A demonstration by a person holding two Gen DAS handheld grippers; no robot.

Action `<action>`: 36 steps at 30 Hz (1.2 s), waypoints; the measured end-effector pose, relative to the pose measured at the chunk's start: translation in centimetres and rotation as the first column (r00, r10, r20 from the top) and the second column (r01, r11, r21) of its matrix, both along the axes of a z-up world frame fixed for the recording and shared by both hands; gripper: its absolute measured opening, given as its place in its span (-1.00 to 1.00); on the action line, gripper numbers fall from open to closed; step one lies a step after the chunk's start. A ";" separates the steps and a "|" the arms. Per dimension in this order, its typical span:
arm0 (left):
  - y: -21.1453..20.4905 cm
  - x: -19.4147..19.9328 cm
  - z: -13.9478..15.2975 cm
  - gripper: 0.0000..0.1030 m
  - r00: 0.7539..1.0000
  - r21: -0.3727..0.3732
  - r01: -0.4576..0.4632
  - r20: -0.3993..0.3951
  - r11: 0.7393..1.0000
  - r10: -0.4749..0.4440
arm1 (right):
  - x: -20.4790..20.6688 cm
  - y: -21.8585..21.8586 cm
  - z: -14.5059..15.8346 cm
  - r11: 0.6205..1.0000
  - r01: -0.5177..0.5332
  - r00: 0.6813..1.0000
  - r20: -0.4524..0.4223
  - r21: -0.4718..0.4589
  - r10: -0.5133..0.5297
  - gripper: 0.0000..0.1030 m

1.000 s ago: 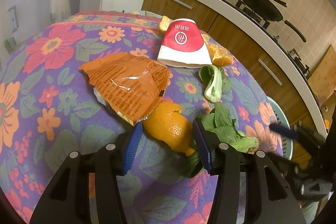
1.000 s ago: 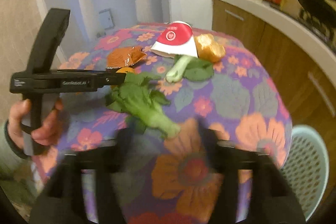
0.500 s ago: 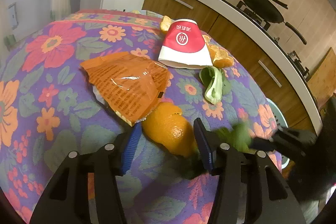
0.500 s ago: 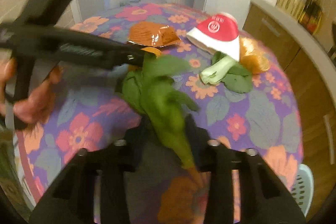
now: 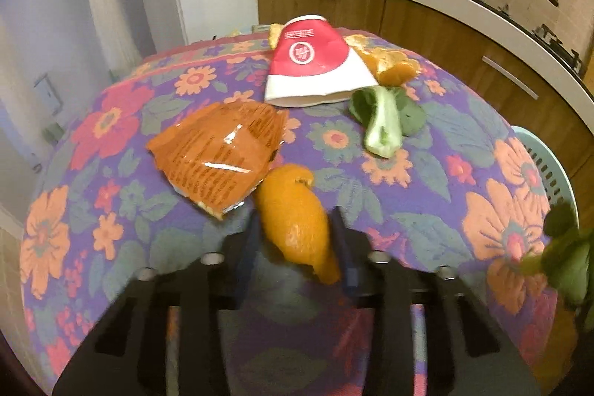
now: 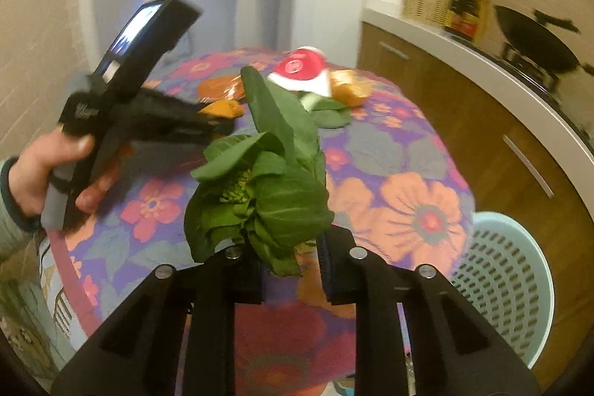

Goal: Collect trash
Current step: 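Carry the bok choy and orange peel over the blue basket with both tools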

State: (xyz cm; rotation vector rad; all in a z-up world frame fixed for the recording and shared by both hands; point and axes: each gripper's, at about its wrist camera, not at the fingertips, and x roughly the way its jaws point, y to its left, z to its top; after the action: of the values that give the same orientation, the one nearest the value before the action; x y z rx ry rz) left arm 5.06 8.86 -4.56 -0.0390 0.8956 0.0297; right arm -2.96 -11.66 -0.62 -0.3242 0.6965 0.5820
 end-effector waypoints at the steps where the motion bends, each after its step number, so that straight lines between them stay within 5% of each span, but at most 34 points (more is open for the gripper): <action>1: -0.1 -0.3 0.1 -0.72 1.000 -0.006 0.006 0.004 1.000 -0.006 | 0.1 -0.6 0.2 1.000 0.017 1.000 0.001 0.011 -0.017 -0.65; 10: -3.4 -3.0 2.2 -0.83 0.980 -0.132 0.175 0.118 0.976 -0.160 | 0.7 -6.2 0.7 0.980 0.191 0.980 0.039 0.055 -0.193 -0.65; 20: -13.0 -1.4 4.3 -0.82 0.918 -0.105 0.381 0.158 0.919 -0.362 | 2.8 -13.9 0.2 0.910 0.395 0.916 0.013 0.128 -0.400 -0.65; 28: -23.3 0.8 3.8 -0.80 0.832 -0.061 0.550 0.128 0.833 -0.540 | 4.0 -19.5 -1.8 0.835 0.495 0.869 -0.143 0.241 -0.474 -0.65; 36: -28.8 3.9 0.6 -0.79 0.794 -0.137 0.605 0.032 0.784 -0.607 | 6.7 -22.5 -5.9 0.752 0.644 0.753 -0.288 0.139 -0.591 -0.65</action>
State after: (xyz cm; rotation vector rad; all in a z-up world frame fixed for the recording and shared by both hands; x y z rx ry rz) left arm 8.94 -19.90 -3.99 0.1218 0.8891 -0.6445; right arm 3.76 -34.14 -6.47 0.2083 0.8941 0.0454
